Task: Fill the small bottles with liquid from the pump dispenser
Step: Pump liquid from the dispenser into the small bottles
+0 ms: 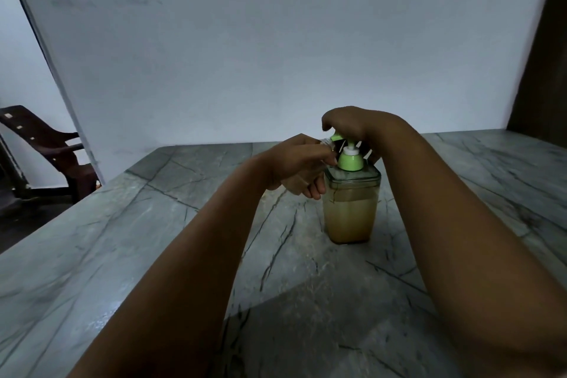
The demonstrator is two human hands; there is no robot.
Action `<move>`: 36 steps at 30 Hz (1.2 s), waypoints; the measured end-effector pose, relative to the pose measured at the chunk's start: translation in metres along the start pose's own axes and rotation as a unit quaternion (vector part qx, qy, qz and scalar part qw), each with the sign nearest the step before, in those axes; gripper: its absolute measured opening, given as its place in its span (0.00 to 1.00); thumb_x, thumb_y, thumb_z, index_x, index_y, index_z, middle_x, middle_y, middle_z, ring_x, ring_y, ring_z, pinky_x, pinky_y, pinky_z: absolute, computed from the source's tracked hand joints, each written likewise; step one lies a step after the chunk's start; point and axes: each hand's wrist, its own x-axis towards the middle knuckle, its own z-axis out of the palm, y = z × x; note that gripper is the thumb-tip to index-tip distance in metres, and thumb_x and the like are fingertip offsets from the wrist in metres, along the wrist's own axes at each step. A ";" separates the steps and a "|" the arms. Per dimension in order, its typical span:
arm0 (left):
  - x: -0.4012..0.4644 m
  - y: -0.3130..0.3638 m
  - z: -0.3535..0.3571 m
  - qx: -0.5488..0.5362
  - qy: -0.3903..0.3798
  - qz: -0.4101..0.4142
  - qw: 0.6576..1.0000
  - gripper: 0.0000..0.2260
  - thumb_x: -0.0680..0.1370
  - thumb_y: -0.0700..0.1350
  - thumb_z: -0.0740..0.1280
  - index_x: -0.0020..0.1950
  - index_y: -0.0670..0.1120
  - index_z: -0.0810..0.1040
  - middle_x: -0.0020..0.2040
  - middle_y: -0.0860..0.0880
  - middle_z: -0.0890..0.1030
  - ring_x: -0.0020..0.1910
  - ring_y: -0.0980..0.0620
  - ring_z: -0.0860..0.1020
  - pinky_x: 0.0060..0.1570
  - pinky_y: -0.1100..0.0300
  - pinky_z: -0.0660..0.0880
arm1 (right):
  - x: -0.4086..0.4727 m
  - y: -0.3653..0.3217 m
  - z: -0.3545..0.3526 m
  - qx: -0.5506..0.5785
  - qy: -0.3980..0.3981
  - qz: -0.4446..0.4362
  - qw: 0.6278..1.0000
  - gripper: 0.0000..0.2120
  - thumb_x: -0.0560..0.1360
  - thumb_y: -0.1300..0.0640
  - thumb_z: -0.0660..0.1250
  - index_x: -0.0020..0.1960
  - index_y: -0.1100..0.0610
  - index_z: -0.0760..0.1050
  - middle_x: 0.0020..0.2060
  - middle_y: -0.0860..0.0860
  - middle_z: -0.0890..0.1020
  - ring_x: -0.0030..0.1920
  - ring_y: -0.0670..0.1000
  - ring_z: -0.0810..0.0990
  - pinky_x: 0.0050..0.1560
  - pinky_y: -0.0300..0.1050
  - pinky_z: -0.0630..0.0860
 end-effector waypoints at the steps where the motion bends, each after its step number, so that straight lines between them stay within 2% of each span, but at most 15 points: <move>1: 0.000 0.000 0.000 0.001 0.001 0.001 1.000 0.12 0.79 0.39 0.60 0.38 0.40 0.78 0.32 0.37 0.80 0.28 0.44 0.79 0.31 0.58 0.77 | 0.000 0.001 -0.002 0.022 -0.002 0.003 1.000 0.12 0.80 0.53 0.53 0.51 0.62 0.68 0.33 0.55 0.74 0.33 0.54 0.69 0.34 0.43 0.69; 3: 0.000 -0.001 0.000 0.002 0.003 0.002 1.000 0.11 0.79 0.39 0.61 0.38 0.40 0.78 0.33 0.37 0.79 0.28 0.43 0.79 0.32 0.58 0.77 | -0.001 0.000 -0.003 0.025 -0.007 0.003 1.000 0.13 0.80 0.53 0.53 0.51 0.62 0.68 0.31 0.55 0.74 0.32 0.54 0.70 0.34 0.43 0.69; 6: -0.001 0.000 -0.001 0.001 0.004 -0.002 1.000 0.12 0.79 0.39 0.60 0.37 0.40 0.78 0.33 0.35 0.79 0.28 0.43 0.79 0.33 0.57 0.77 | 0.001 -0.002 0.001 -0.025 -0.001 -0.012 1.000 0.09 0.79 0.59 0.53 0.47 0.64 0.68 0.31 0.56 0.72 0.31 0.55 0.68 0.33 0.43 0.69; 11: 0.000 0.001 0.000 -0.003 0.003 -0.005 1.000 0.12 0.79 0.39 0.60 0.38 0.39 0.78 0.31 0.38 0.79 0.27 0.45 0.79 0.32 0.58 0.77 | 0.004 -0.002 0.005 -0.067 0.002 -0.026 0.997 0.07 0.79 0.62 0.52 0.43 0.61 0.66 0.34 0.56 0.69 0.30 0.52 0.64 0.31 0.40 0.64; 13: -0.001 0.001 0.000 -0.007 0.000 -0.007 1.000 0.12 0.79 0.39 0.60 0.38 0.39 0.78 0.31 0.38 0.79 0.27 0.45 0.79 0.31 0.58 0.77 | 0.004 -0.001 0.003 -0.043 0.005 -0.027 0.999 0.06 0.80 0.61 0.52 0.45 0.60 0.65 0.34 0.55 0.67 0.30 0.52 0.64 0.31 0.40 0.64; 17: -0.001 0.000 0.001 -0.007 -0.004 -0.001 1.000 0.13 0.79 0.39 0.60 0.37 0.40 0.78 0.31 0.39 0.80 0.27 0.45 0.79 0.31 0.58 0.77 | 0.004 0.002 -0.003 0.014 -0.002 -0.011 1.000 0.11 0.81 0.53 0.53 0.53 0.61 0.67 0.42 0.57 0.72 0.34 0.55 0.70 0.34 0.43 0.69; 21: -0.002 -0.001 0.000 -0.009 -0.005 -0.006 1.000 0.14 0.79 0.39 0.60 0.35 0.41 0.79 0.31 0.38 0.79 0.27 0.45 0.79 0.32 0.58 0.77 | 0.004 0.000 0.001 -0.047 0.005 -0.032 0.998 0.08 0.79 0.64 0.53 0.41 0.62 0.64 0.33 0.56 0.67 0.30 0.54 0.65 0.31 0.41 0.66; 24: -0.001 -0.001 0.000 -0.002 -0.002 -0.003 1.000 0.13 0.78 0.41 0.62 0.35 0.41 0.79 0.31 0.38 0.80 0.27 0.44 0.79 0.32 0.58 0.77 | 0.006 0.000 0.003 -0.078 -0.006 -0.035 0.996 0.07 0.79 0.63 0.54 0.44 0.62 0.67 0.33 0.56 0.68 0.31 0.53 0.66 0.31 0.41 0.67; 27: -0.001 -0.001 -0.001 0.008 -0.001 0.000 1.000 0.11 0.77 0.42 0.63 0.36 0.42 0.79 0.32 0.38 0.80 0.28 0.44 0.79 0.33 0.57 0.77 | 0.006 -0.001 0.004 -0.075 -0.010 -0.026 0.997 0.07 0.80 0.59 0.54 0.49 0.61 0.68 0.39 0.58 0.71 0.33 0.54 0.68 0.33 0.42 0.68; 30: -0.002 0.000 0.000 0.007 -0.003 -0.001 1.000 0.12 0.79 0.40 0.61 0.38 0.41 0.78 0.32 0.38 0.79 0.28 0.45 0.79 0.33 0.57 0.77 | 0.001 -0.002 -0.002 -0.021 0.002 -0.029 0.999 0.10 0.82 0.54 0.52 0.53 0.59 0.68 0.51 0.57 0.72 0.36 0.52 0.69 0.37 0.40 0.68; 33: -0.003 0.001 0.000 0.006 -0.009 0.008 1.000 0.13 0.79 0.39 0.60 0.36 0.40 0.77 0.31 0.39 0.79 0.27 0.45 0.79 0.32 0.57 0.77 | 0.000 -0.005 -0.007 -0.017 0.028 -0.052 0.998 0.13 0.83 0.57 0.51 0.61 0.58 0.69 0.62 0.60 0.72 0.41 0.52 0.69 0.46 0.40 0.67; 34: -0.003 0.001 0.000 0.008 -0.009 0.011 1.000 0.13 0.79 0.39 0.60 0.36 0.40 0.78 0.31 0.39 0.80 0.27 0.44 0.79 0.32 0.57 0.77 | 0.000 -0.006 -0.007 -0.024 0.031 -0.049 0.998 0.12 0.82 0.58 0.51 0.60 0.59 0.69 0.58 0.61 0.73 0.40 0.53 0.69 0.48 0.42 0.66; 36: -0.003 0.001 -0.001 0.010 -0.008 0.014 1.000 0.13 0.79 0.39 0.60 0.36 0.40 0.78 0.31 0.38 0.80 0.27 0.44 0.79 0.32 0.57 0.77 | -0.002 -0.006 -0.004 -0.056 0.016 -0.043 0.997 0.07 0.81 0.61 0.52 0.49 0.60 0.68 0.43 0.61 0.73 0.33 0.52 0.67 0.44 0.44 0.68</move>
